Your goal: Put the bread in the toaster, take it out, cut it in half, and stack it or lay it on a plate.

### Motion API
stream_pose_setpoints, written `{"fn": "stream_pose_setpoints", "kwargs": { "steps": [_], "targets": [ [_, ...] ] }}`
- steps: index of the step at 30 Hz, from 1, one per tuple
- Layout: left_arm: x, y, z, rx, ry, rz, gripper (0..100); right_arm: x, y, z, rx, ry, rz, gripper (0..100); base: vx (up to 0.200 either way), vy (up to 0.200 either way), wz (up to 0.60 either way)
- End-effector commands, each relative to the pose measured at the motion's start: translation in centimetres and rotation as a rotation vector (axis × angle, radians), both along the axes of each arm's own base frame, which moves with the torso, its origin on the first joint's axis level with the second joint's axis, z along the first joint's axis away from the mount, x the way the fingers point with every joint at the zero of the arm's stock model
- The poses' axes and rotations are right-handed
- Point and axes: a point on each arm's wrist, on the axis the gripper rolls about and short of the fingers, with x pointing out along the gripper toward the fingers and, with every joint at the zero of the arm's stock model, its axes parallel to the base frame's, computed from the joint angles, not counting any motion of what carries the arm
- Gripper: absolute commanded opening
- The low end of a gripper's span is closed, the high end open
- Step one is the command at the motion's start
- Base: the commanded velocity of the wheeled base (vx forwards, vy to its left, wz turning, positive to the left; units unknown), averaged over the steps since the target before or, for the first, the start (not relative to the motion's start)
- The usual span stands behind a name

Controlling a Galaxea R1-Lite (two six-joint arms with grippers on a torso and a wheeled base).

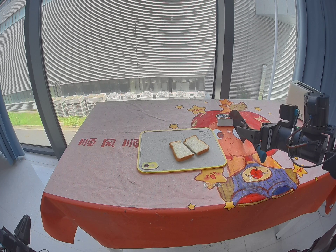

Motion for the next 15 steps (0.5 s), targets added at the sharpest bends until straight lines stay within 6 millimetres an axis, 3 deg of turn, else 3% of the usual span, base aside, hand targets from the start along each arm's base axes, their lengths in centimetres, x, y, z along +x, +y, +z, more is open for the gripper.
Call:
{"fn": "stream_pose_setpoints", "kwargs": {
  "steps": [1,15],
  "targets": [
    [0.0,0.0,-0.5,0.000,0.001,0.000,0,-0.1,0.1,-0.1,-0.002,0.002,0.006,100,0.000,0.000,0.00],
    [0.0,0.0,-0.5,0.000,0.001,0.000,0,-1.1,1.2,-0.3,-0.007,0.009,0.056,100,0.000,0.000,0.00]
  ]
}}
